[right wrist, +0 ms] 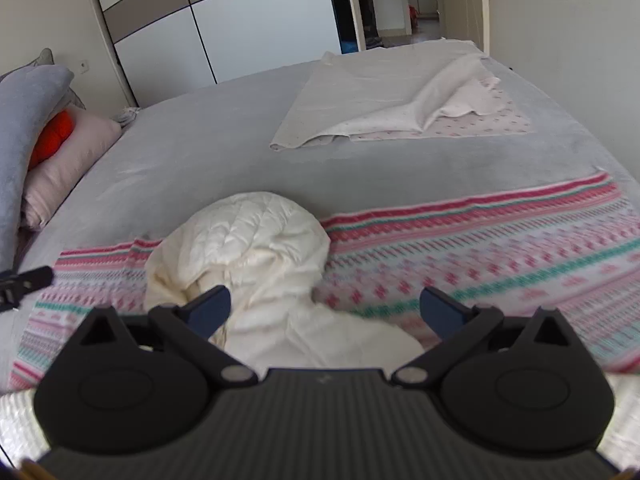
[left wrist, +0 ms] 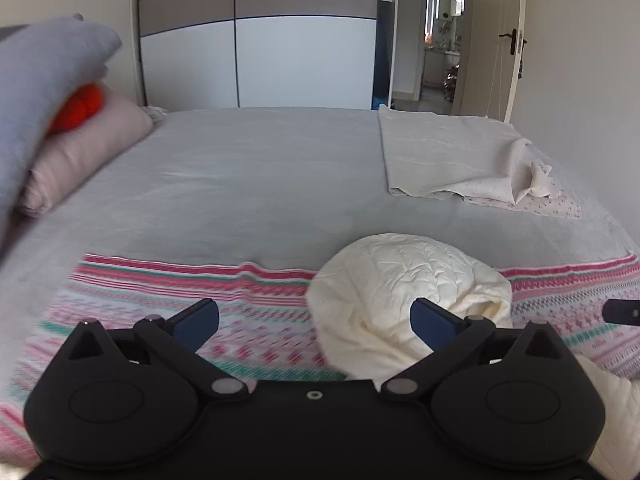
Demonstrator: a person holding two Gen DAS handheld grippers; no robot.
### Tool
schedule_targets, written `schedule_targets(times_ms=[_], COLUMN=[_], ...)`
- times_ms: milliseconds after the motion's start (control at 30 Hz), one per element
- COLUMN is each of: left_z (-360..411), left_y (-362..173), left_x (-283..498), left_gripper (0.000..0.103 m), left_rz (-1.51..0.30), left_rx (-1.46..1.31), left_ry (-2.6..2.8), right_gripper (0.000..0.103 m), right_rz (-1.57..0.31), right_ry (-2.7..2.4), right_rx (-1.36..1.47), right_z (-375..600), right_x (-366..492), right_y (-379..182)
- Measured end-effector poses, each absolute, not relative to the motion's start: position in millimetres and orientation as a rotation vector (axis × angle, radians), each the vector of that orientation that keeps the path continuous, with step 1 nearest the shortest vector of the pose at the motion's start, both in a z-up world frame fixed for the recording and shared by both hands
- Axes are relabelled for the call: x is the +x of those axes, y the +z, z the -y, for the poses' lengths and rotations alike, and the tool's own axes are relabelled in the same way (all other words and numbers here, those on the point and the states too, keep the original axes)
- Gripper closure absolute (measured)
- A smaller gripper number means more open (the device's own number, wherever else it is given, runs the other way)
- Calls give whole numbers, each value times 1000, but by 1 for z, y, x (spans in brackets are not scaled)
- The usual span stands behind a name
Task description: Fold large clothes
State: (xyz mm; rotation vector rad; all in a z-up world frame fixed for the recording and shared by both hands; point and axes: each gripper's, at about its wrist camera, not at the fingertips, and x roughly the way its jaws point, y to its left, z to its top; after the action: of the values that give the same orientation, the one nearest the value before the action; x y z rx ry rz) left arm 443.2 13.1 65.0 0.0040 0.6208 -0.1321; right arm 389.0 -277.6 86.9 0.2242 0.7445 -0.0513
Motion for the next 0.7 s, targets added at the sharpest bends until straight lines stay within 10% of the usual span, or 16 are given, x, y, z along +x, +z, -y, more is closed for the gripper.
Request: schedule_targets(times_ms=[333,433,567,700], left_z=[5,-22,-54,-69], left_y=[-68,-70,-71,-71], left_x=[498,503,505,499], left_gripper=[2,19,55,62], left_rz=[-539,-560,-568,-546], left_rx=[60,-113,-299,-421], left_ry=[-173,-160,-126,-119], right_gripper=[6,13,46,64], right_rz=[-688,-672,-595,-586], right_ry=[36,50,36,2], right_rx=[202,286,405,455], right_z=[258,272,293,299], right_x=[481,485,475,473], right_y=[-33,-62,-67,-68])
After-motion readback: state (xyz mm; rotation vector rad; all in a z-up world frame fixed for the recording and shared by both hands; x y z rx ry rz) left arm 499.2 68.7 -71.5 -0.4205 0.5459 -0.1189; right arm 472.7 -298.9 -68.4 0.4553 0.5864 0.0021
